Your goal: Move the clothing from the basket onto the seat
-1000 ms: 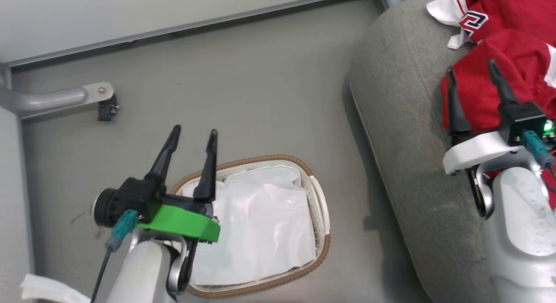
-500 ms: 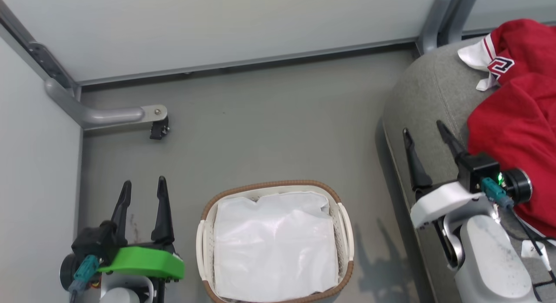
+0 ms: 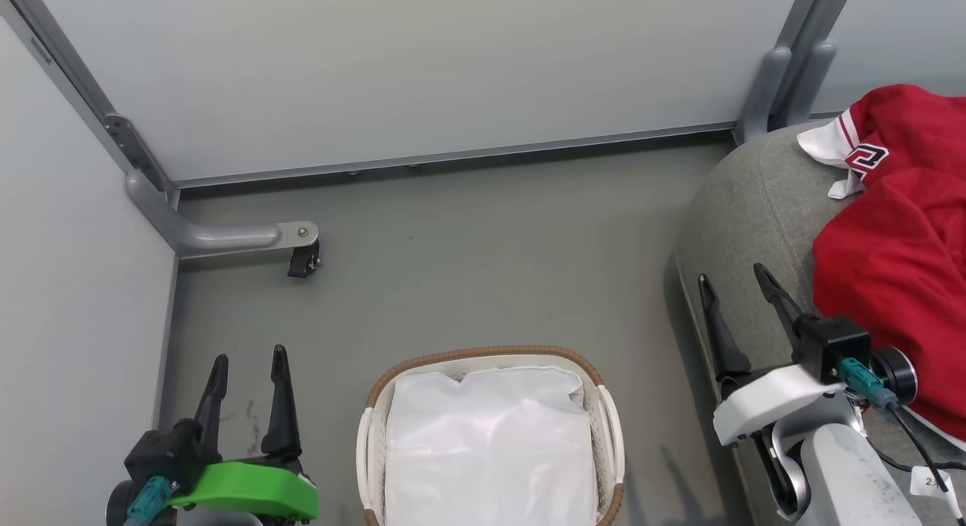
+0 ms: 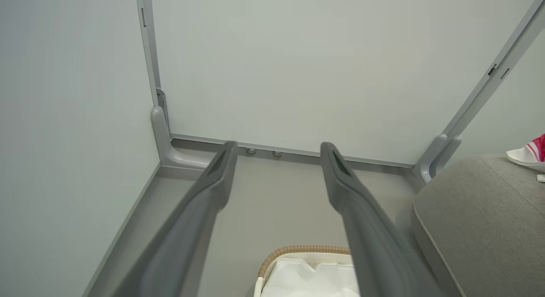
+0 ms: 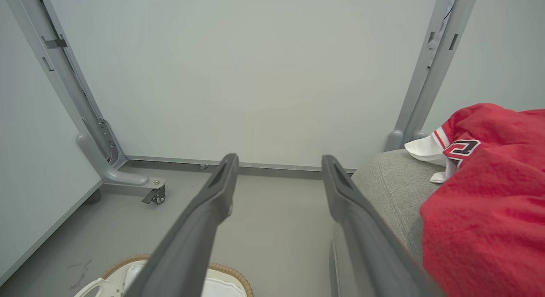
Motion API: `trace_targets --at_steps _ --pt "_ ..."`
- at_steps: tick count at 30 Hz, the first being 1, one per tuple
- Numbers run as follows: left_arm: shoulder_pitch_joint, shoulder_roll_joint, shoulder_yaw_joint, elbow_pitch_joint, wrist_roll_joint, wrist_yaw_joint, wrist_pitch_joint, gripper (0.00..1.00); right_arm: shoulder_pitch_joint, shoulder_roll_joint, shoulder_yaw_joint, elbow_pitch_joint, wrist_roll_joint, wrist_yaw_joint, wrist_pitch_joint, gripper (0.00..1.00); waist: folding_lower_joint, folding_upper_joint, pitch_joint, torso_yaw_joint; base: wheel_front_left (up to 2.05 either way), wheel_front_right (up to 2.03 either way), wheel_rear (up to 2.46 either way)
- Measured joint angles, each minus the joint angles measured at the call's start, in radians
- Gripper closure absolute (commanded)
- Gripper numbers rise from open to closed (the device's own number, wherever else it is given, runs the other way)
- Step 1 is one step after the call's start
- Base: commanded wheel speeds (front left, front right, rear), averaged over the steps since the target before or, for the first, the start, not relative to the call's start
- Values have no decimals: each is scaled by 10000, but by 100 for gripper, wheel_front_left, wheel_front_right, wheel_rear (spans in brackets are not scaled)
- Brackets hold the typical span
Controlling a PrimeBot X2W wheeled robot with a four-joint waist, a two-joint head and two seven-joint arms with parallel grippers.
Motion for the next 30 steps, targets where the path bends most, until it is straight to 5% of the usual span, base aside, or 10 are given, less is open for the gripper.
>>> trace_targets --at_steps 18,19,30 --pt "19 -4 -161 117 0 2 0 0 139 -2 130 61 136 0 0 0 0 0 -144 -12 0 0 0" --pt "21 -6 -163 171 0 2 0 100 143 6 142 79 146 0 0 100 0 0 -146 -13 0 0 0" --pt "57 -36 -105 569 -1110 0 318 100 408 79 -6 481 1383 0 405 100 0 0 -190 -20 0 0 0"
